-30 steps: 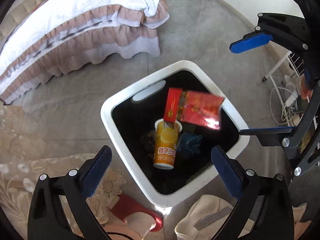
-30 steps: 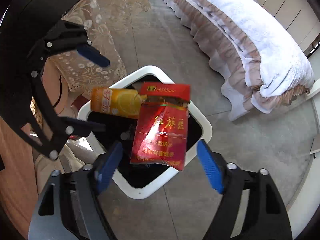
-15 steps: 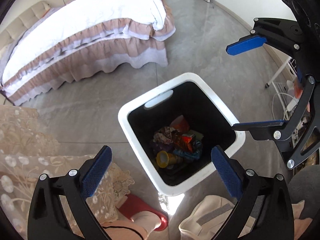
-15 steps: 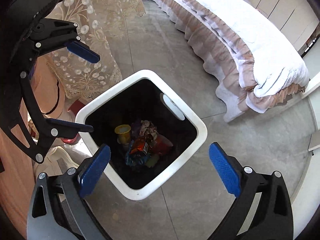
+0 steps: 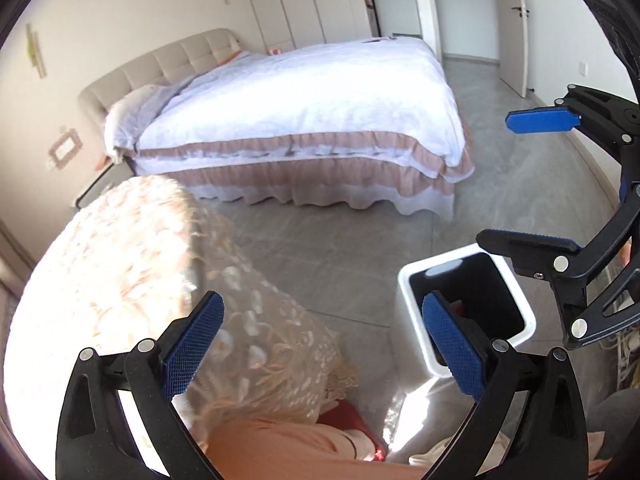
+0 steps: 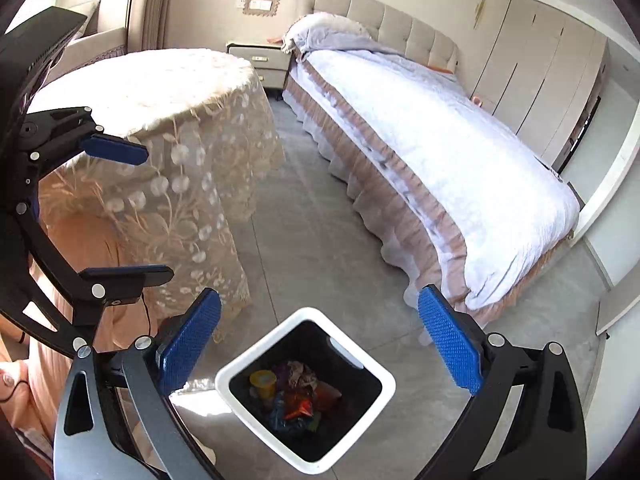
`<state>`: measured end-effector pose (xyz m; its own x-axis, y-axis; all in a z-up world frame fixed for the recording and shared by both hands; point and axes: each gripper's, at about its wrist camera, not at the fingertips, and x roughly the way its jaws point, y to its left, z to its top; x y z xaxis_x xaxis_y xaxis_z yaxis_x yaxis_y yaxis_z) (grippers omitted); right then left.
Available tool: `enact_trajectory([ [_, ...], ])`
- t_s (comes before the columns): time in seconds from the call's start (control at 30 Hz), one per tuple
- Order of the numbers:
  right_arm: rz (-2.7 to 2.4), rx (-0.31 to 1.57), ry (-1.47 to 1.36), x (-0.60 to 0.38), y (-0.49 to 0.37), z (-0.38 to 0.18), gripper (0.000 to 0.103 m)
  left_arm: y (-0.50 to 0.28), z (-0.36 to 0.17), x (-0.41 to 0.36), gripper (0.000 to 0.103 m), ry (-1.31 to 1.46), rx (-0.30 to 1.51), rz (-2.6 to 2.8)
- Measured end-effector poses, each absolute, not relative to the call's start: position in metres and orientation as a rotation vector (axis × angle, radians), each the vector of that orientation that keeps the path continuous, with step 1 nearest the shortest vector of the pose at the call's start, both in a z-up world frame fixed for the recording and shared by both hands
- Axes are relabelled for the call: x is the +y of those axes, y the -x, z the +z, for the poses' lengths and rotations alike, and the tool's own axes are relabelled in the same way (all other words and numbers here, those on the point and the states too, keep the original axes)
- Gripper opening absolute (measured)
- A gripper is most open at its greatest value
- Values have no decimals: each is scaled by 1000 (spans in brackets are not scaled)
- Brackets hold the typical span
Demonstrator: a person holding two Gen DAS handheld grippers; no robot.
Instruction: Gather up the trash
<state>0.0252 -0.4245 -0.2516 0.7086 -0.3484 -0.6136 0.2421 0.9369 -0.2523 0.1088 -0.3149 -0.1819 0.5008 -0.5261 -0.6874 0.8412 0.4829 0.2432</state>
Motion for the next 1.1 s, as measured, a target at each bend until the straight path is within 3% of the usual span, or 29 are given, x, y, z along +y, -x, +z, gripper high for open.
enact_trajectory([
  [0.33, -284, 483, 126, -335, -70, -186, 98, -146, -116, -193, 98, -341, 531, -515],
  [0.63, -180, 325, 89, -273, -83, -141, 98, -131, -70, -107, 98, -191, 415, -302],
  [1.1, -68, 214, 11, -215, -61, -96, 98, -101, -43, -53, 98, -96, 329, -162],
])
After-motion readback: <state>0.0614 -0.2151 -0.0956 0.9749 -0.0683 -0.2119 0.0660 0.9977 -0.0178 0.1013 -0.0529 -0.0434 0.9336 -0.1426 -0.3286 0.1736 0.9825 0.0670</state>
